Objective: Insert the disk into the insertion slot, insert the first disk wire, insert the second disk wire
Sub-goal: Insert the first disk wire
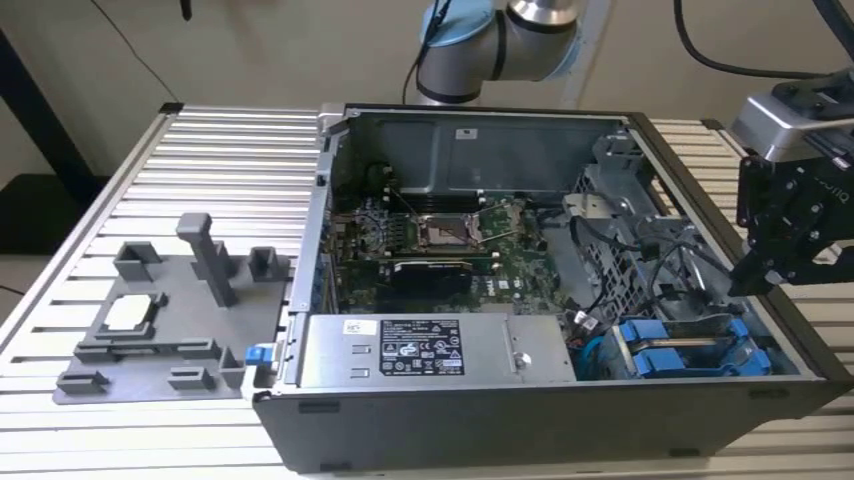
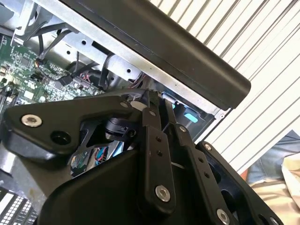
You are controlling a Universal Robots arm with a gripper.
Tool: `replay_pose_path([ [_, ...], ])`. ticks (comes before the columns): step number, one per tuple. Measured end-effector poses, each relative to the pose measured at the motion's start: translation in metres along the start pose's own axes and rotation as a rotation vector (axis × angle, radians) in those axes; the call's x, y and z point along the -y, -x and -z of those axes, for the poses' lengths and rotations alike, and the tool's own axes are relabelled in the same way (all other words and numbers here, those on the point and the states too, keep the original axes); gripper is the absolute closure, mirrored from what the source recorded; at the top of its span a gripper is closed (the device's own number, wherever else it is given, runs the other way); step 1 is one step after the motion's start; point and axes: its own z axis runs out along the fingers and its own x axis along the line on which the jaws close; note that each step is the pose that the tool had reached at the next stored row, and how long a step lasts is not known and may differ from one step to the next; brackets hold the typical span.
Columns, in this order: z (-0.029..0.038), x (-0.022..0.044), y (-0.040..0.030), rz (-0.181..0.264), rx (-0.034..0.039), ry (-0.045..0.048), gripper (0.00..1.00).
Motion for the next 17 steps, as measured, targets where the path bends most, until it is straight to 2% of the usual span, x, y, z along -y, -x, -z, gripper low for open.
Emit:
replay_pose_path([
  [13, 0.0, -0.0002, 0.0, 0.0, 0.0, 0.0, 0.81],
  [17, -0.0003, -0.0056, -0.0022, 0.0, -0.0002, 0.0, 0.81],
])
